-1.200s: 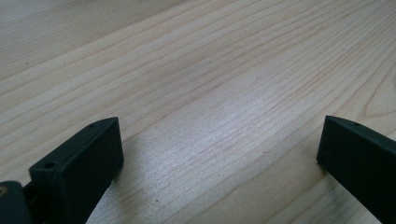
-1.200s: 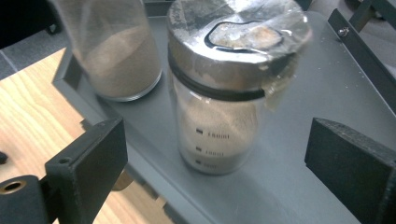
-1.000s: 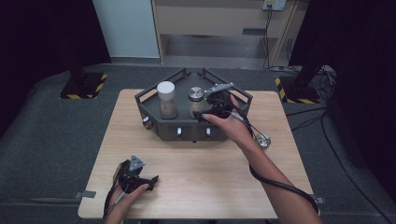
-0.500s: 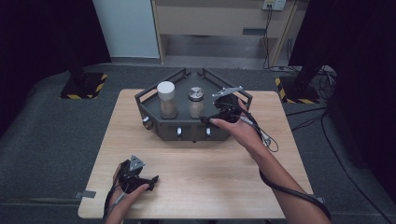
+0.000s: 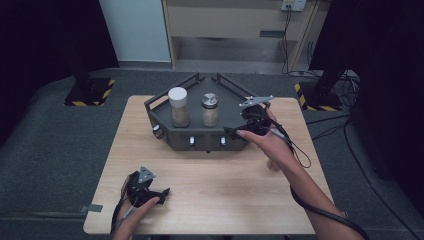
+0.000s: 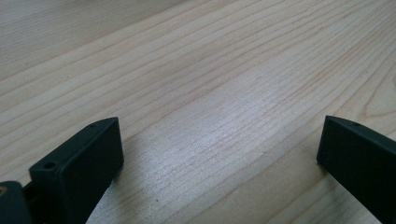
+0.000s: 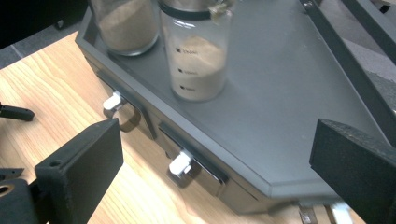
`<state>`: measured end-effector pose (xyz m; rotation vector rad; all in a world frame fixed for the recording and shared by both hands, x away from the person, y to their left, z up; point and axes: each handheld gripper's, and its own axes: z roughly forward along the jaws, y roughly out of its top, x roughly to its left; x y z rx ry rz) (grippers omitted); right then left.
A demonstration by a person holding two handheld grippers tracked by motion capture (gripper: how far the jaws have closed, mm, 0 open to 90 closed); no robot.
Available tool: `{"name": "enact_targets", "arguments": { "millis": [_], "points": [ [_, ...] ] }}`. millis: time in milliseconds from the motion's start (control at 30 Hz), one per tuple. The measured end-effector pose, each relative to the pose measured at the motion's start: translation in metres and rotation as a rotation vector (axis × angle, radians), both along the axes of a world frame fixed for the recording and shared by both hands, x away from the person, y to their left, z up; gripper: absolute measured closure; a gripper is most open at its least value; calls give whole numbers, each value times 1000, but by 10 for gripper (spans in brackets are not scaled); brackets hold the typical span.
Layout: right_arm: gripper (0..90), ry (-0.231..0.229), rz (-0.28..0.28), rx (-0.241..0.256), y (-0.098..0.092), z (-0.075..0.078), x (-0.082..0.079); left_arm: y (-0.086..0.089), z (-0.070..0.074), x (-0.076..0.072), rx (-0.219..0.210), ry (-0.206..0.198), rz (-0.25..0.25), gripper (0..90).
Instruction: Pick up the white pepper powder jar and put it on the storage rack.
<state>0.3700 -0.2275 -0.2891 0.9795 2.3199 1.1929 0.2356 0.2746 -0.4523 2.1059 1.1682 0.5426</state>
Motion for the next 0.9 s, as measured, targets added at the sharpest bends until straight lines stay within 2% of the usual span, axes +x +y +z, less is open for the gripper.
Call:
{"name": "enact_targets", "arguments": {
  "millis": [133, 400, 900],
  "points": [
    [28, 0, -18, 10, -16, -1, -6, 0, 0, 0, 0, 0, 0, 0],
    [25, 6, -45, 13, -37, -6, -16, 0, 0, 0, -1, 0, 1, 0],
    [24, 10, -61, 8, -60, -12, -27, 0, 0, 0, 0, 0, 1, 0]
  ]
}}
